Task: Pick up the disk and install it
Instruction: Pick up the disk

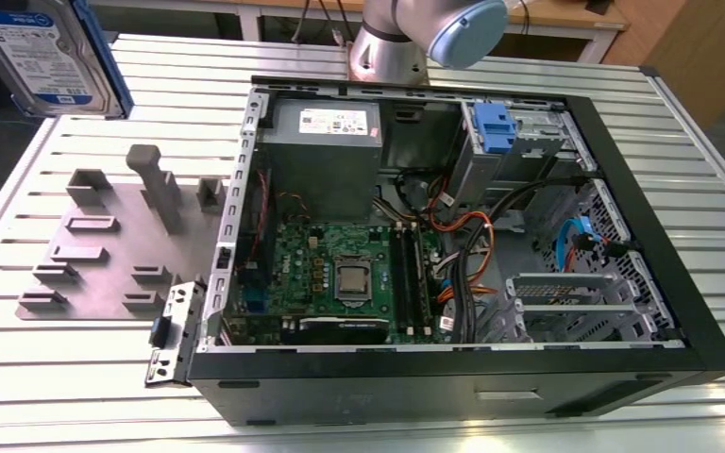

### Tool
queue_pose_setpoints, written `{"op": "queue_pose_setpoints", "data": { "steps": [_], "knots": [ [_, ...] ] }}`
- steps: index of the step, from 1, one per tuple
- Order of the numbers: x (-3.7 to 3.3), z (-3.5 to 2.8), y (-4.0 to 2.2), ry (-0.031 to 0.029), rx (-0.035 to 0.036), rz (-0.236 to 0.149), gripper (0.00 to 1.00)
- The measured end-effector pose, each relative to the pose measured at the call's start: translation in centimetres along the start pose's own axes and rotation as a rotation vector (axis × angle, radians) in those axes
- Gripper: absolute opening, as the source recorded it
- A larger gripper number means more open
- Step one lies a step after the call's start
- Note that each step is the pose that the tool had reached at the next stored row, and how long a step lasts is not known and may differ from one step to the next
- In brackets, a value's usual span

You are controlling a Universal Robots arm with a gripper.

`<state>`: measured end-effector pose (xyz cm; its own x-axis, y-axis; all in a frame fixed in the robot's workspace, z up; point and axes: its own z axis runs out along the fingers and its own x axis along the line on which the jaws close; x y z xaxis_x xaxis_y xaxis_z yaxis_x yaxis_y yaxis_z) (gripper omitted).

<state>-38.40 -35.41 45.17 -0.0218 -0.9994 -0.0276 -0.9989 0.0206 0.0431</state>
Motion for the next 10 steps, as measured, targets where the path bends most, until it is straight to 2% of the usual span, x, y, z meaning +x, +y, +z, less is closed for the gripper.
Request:
{"op": "queue_pose_setpoints", "data": {
  "steps": [2,10],
  "knots": [
    [-0.01,-0.18,0.01,0.0001,0.0002,0.000,0.35],
    [-0.01,-0.25,0.01,0.0002,0.0000,0.000,0.35]
  ]
}}
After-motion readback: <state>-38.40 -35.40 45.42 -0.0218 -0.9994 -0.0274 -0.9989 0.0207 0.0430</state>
